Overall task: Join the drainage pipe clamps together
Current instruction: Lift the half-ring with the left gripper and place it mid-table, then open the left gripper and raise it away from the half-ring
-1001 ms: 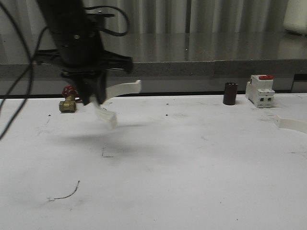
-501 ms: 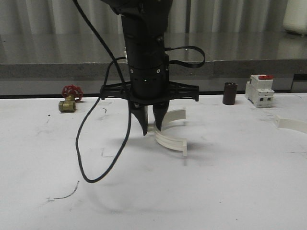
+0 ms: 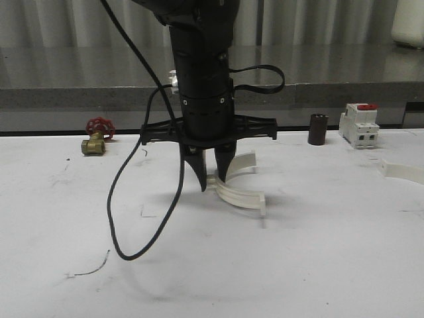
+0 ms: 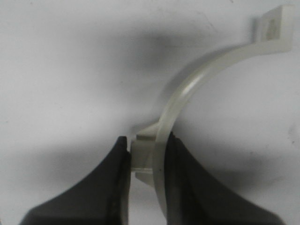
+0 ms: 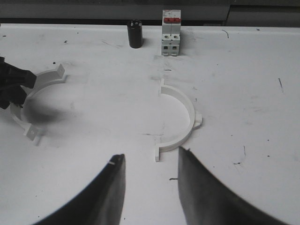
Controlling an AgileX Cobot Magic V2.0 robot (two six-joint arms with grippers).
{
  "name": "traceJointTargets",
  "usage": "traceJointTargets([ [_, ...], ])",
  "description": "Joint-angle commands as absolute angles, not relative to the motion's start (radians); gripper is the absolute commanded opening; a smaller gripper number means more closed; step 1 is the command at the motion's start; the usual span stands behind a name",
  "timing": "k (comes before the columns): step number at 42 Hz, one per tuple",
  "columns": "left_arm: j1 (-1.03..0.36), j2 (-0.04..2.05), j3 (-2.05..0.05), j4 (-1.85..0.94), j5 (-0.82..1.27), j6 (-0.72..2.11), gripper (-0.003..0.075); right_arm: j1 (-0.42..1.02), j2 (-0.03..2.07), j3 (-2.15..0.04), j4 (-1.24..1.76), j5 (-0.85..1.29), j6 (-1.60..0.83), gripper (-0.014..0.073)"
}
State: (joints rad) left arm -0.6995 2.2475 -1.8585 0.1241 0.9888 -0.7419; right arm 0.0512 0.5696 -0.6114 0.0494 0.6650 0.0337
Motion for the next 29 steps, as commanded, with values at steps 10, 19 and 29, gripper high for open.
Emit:
traceJointTargets([
  [10,-0.704,2.204,-1.888,0.108,0.982,-0.754,-0.0008,0.045,0.579,-0.644,0.049,0.6,0.03,0.0311],
  [19,-0.704,2.212,-1.888,0.095,0.992,-0.754,0.0072,0.045,0.579,-0.644,0.049,0.6,0.03,0.0311],
  [29,-0.706,2.212,-1.888,0.097,0.992,-0.749,0.0252,0.045,0.579,-0.644,0.049,0.6,0.03,0.0311],
])
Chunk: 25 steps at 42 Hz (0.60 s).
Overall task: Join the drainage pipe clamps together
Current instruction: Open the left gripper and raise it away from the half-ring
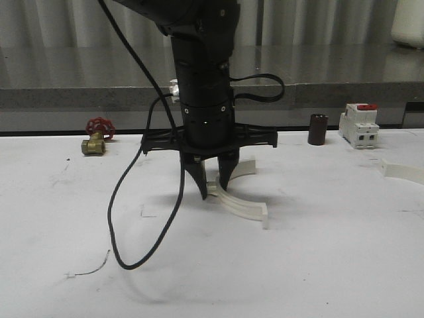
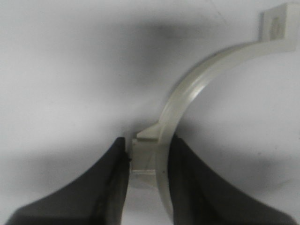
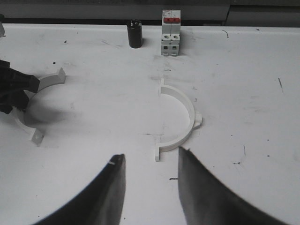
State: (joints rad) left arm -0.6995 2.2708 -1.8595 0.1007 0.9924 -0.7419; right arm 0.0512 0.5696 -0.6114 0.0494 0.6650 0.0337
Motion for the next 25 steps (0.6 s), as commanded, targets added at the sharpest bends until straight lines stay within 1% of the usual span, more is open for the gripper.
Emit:
traceJointTargets([
  [1,-0.706,2.211,-1.888,0.099,0.992,-0.747,0.0258,0.045,0.579,-0.644,0.049,0.6,0.03,0.0311],
  [7,-0.706,2.173,-1.888,0.103,0.99,-0.675,0.0261,0.045,0.579,-0.644,0.049,0.6,0.03,0.0311],
  [13,-0.706,2.075,-1.888,0.109,1.015,-0.463,0.0261,0.045,0.579,-0.644,0.049,0.6,0.03,0.0311],
  [18,-0.706,1.955,-1.886,0.162,1.063,-0.281,0.0261,0.045,0.579,-0.644,0.049,0.601,0.03,0.0311],
  [25,-0.681,1.759,-1.81,0.16,1.035,-0.103,0.0261,0.045,0.579,-0.644,0.049,0.601,0.03,0.0311],
])
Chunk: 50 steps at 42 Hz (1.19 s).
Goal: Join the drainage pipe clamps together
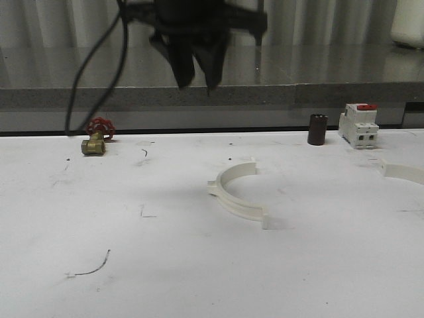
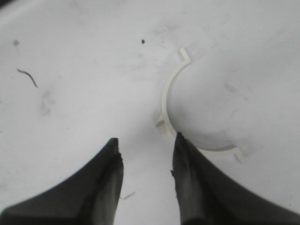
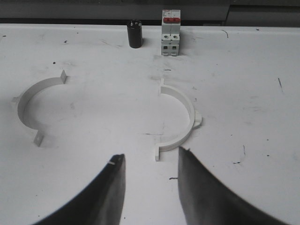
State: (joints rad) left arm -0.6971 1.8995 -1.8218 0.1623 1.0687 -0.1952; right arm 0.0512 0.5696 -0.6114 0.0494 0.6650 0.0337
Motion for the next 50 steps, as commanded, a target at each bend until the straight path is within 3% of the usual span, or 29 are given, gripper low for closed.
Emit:
traceJointTargets([
  [1,-0.677,1.732,-1.794,0.156,1.026,-0.092,0.0261,0.045,0.579,-0.644,0.049,0.601,0.03,0.0311],
  [17,-0.549,1.236,-1.315,0.06,0.76,0.031,0.0261,0.045,0.579,-0.644,0.049,0.601,0.03,0.0311],
  [30,-0.536,0.906,-0.93,0.005,0.64,0.031,0.026,0.045,0.579,-0.644,0.049,0.601,0.03,0.0311],
  [41,-0.536,0.724,-0.781,-0.012,0.606,0.031,0.026,0.045,0.579,-0.644,0.049,0.601,0.03,0.0311],
  [50,-0.536,0.702,-0.767,0.012,0.608,0.031,0.026,0.045,0.579,-0.644,0.049,0.601,0.03,0.0311],
])
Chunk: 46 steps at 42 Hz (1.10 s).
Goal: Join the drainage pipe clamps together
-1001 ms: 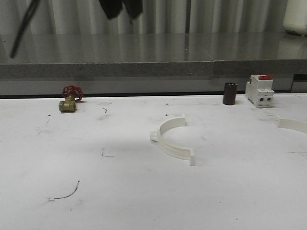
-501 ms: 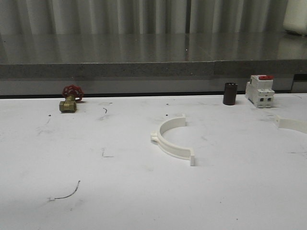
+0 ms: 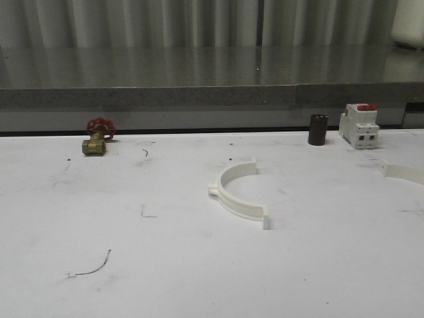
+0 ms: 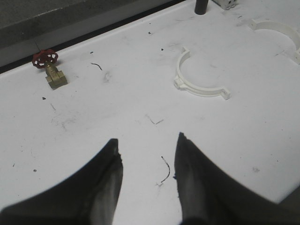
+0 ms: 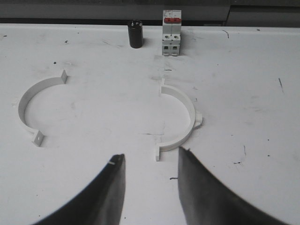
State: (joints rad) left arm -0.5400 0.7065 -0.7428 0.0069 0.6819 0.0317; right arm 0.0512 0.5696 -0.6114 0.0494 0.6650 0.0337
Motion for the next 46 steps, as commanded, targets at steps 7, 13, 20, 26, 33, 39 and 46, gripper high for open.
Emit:
traceJointTargets([
  [7,-0.536,0.702,-0.767,0.02,0.606,0.031,0.026,0.045,0.579,-0.644,0.049,0.601,0.03,0.0311],
  [13,-0.536,0.702,-0.767,0.02,0.605,0.031,0.026,0.045,0.579,-0.644,0.049,0.599,0.03,0.0311],
  [20,-0.536,0.702,-0.767,0.02,0.605,0.031,0.026,0.045,0.579,-0.644,0.049,0.599,0.03,0.0311],
  [26,-0.536,0.702,-0.767,0.02,0.605,0.031,0.026,0.045,0.579,-0.644,0.049,0.576,0.03,0.0311],
  [33,-0.536,0.702,-0.767,0.02,0.605,0.031,0.026,0.045,0.579,-0.644,0.049,0.568,0.03,0.0311],
  [39,-0.536,0.702,-0.767,0.02,0.605,0.031,0.026,0.045,0.579,-0.644,0.053,0.561,0.03,0.0311],
  [46,-0.536,0.702,-0.767,0.02,0.605,0.031,0.026,0.045,0.622,-0.665,0.052,0.619,0.03,0.0377],
])
